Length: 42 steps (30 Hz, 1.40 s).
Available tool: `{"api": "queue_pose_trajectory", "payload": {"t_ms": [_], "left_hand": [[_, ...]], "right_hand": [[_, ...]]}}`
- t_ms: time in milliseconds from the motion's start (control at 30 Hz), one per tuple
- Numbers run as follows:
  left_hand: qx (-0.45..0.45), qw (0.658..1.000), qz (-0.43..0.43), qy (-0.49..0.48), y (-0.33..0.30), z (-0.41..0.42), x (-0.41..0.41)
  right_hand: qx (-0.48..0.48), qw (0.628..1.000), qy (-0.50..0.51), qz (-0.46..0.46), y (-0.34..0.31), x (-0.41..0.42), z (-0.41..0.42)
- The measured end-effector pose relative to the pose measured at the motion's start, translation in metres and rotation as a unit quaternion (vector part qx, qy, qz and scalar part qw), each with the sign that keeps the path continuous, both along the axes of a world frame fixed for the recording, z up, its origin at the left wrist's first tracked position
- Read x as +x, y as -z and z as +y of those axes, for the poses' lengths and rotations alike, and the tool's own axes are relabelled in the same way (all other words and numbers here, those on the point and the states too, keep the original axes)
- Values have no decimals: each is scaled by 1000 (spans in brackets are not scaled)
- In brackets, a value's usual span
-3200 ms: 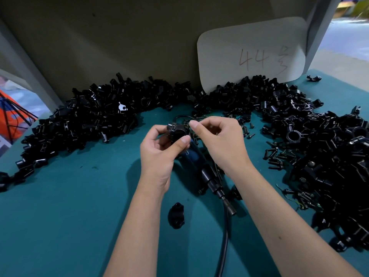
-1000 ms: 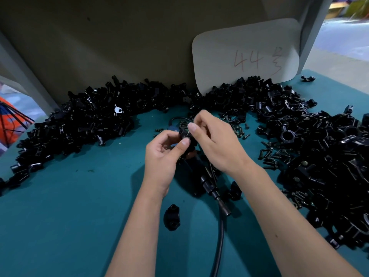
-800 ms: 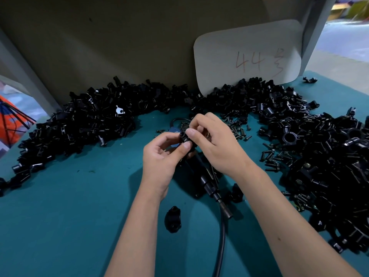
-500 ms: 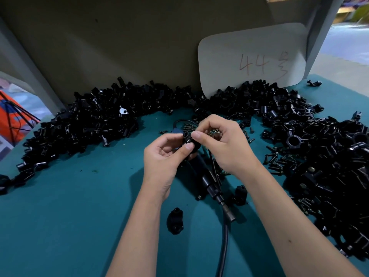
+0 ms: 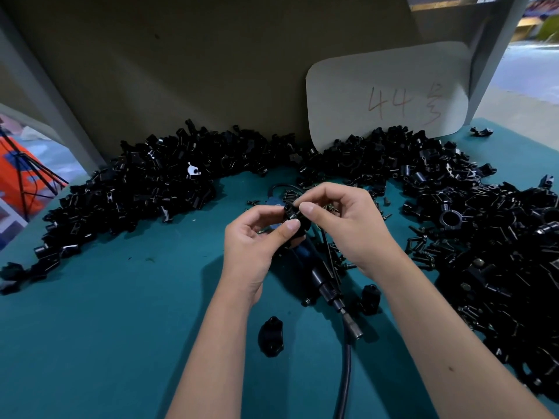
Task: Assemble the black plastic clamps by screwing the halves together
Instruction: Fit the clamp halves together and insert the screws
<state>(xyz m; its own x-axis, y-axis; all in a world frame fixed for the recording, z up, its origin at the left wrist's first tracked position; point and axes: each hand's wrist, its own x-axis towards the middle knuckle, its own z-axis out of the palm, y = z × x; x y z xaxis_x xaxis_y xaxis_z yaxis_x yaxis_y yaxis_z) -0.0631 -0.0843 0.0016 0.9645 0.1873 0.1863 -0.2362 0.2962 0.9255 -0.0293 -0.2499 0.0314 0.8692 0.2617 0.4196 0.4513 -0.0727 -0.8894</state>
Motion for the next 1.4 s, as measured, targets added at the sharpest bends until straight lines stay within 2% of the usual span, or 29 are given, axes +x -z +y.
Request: {"api": "queue_pose_trajectory", "payload": {"t_ms": [200,400,567,700,767,900,1033,1233,1400], "left_hand": [[8,1000,1,-7,0,-1,-1],[16,1000,7,-8,2,-6,0],[18,999,32,9,1,-5,-1],[-24,999,38,27,-1,-3,-2],[-13,999,38,22,-1,-2,-2],[33,998,41,18,-2,-2,-2],[19,999,29,17,-4,-1,-3],[76,997,1,-16,-5,-2,-3],[96,995,14,-35,-5,4,-3]], "right_hand": [[9,998,55,-12,4,0,8],[-64,990,90,-91,5,-1,14],[-66,991,62,-98,1,-1,9],[-97,994,5,-45,2,-2,6],[-115,993,-14,-34,3,-2,7],[-147,988,0,-57,6,-1,13],[-173,979,52,-93,6,-1,11],[-200,978,32,-56,-2,-5,19],[-313,947,13,-66,4,-3,19]]}}
